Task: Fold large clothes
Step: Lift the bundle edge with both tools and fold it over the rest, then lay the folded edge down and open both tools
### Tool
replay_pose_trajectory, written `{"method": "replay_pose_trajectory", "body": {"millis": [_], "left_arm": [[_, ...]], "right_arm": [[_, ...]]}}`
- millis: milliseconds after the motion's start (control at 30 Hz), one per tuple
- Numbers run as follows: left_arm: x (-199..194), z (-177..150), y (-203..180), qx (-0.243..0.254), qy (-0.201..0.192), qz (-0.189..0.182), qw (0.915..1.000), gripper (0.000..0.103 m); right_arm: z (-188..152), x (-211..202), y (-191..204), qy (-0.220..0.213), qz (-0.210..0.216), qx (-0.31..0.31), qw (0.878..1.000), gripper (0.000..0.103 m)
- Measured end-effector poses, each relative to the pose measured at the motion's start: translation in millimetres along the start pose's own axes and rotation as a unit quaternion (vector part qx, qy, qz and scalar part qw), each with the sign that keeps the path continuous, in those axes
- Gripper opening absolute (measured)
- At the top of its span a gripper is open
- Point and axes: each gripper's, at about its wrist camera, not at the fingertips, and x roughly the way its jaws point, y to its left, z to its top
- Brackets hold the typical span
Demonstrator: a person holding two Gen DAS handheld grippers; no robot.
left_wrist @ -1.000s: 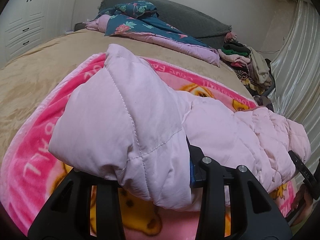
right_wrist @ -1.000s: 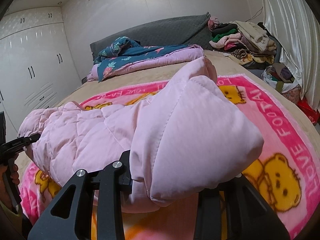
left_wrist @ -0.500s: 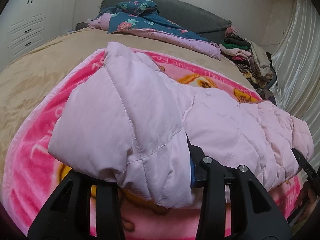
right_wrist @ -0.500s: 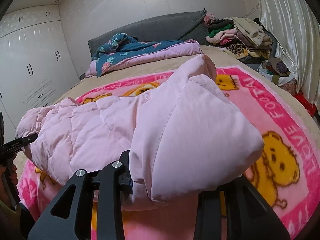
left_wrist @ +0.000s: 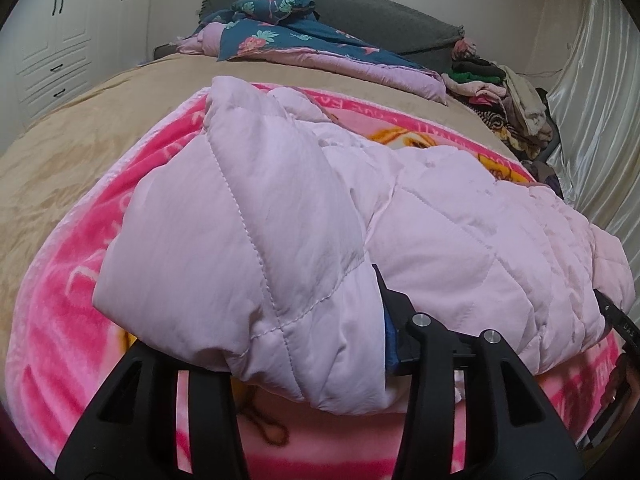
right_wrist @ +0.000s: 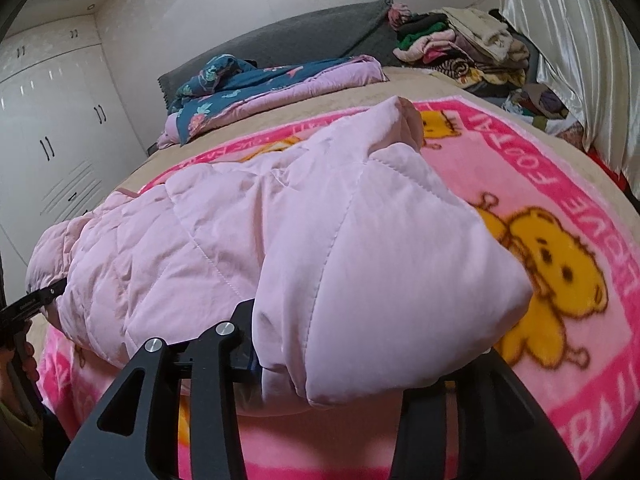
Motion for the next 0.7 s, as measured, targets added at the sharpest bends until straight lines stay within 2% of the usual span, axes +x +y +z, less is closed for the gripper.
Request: {"method": "replay_pose_trajectory", "body": {"millis": [333,467,600,700], "left_arm": [[4.3,-6.9,1.4,0.004,0.007,0.008,0.9999,0.041],[5.0,-8.8,2.6,0.004,0.009,0.010,0.9999,0.043],[6.0,-9.7,3.5,0.003,0.011,0.011,0.9999,0.045],[5.1,-11.5,4.0,0.001,0.013,0.013,0.9998,0.049]], "right_arm": [[-5.9,5.3,-8.1,0.013,-0.001,0.028,1.000,0.050],[-8.2,5.1,-13.5,0.021,0.004,0.046,0.999,0.058],[-10.2,3.1,-17.8,0.026,0.005,0.057,0.998,0.073],[-11.1,0.2,-17.6,0.030,0.003,0.059,0.998,0.079]]}}
